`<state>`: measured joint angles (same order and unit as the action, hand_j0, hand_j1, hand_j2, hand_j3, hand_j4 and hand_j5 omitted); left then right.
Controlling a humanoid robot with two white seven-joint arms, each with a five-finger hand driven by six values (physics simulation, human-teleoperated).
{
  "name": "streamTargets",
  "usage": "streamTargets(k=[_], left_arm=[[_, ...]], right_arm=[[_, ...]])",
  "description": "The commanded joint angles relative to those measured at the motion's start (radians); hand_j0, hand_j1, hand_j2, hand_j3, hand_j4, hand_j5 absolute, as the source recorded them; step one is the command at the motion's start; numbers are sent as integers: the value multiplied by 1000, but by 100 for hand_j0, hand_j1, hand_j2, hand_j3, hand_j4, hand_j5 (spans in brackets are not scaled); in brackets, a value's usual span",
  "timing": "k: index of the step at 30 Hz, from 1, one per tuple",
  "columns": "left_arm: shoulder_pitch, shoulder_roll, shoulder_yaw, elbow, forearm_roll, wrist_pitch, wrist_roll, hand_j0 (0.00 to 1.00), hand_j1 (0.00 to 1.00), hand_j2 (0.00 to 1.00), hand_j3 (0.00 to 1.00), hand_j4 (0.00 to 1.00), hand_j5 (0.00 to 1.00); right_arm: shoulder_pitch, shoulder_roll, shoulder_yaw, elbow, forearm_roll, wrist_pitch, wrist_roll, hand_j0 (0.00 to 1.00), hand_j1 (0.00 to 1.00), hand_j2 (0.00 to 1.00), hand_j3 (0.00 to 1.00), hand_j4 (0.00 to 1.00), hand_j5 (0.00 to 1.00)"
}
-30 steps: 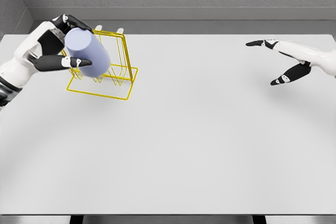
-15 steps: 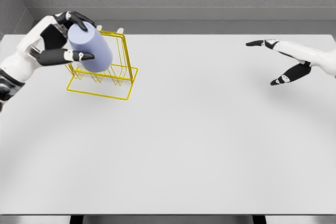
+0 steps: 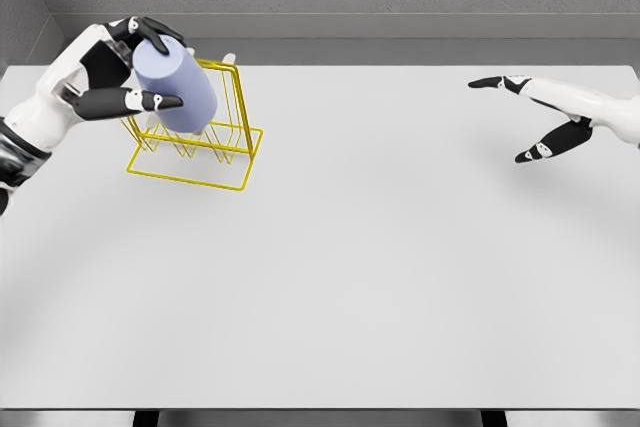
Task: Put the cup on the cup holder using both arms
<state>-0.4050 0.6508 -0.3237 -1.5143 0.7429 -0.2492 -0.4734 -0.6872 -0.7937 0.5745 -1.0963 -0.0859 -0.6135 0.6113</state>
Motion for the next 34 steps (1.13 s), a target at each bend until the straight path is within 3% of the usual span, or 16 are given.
streamTargets(k=[1, 3, 4, 8, 11, 14, 23, 26, 30, 34], left_arm=[[0, -3, 0, 0, 3, 1, 1, 33, 33, 33, 33, 33, 33], [2, -3, 0, 0, 3, 1, 1, 34, 34, 34, 34, 34, 34], [3, -2, 0, 0, 1, -1, -1, 48, 48, 48, 48, 48, 48], [6, 0, 0, -1, 1, -1, -2, 70, 70, 70, 70, 70, 70], [8, 1, 0, -3, 3, -2, -2, 75, 75, 75, 75, 75, 75], [8, 1, 0, -3, 3, -2, -14, 87, 87, 87, 87, 87, 87], [12, 6, 0, -9, 4, -2, -16, 89, 89, 89, 89, 89, 89], [25, 17, 0, -60, 13, -16, -97, 99, 99, 99, 99, 99, 99], [130, 115, 2, -198, 13, -157, -102, 100, 100, 100, 100, 100, 100], [178, 193, 2, -228, 13, -159, -138, 100, 100, 100, 100, 100, 100]], right_arm=[[0, -2, -1, -1, -8, 3, 0, 100, 100, 100, 100, 100, 100], [2, -1, -1, -1, -8, 3, 0, 100, 100, 100, 100, 100, 100], [2, -1, -1, -1, -8, 3, 0, 100, 100, 100, 100, 100, 100], [0, -1, -1, -1, -8, 3, 0, 100, 100, 100, 100, 100, 100], [2, -2, -2, -1, -8, 3, 0, 100, 100, 100, 100, 100, 100], [2, -1, -1, -1, -8, 3, 0, 100, 100, 100, 100, 100, 100], [2, 1, -2, -1, -8, 3, 0, 100, 100, 100, 100, 100, 100], [2, -1, -2, -1, -8, 3, 0, 100, 100, 100, 100, 100, 100], [2, -2, -2, -1, -8, 3, 0, 100, 100, 100, 100, 100, 100], [2, -4, -2, -1, -9, 3, 0, 100, 100, 100, 100, 100, 100]])
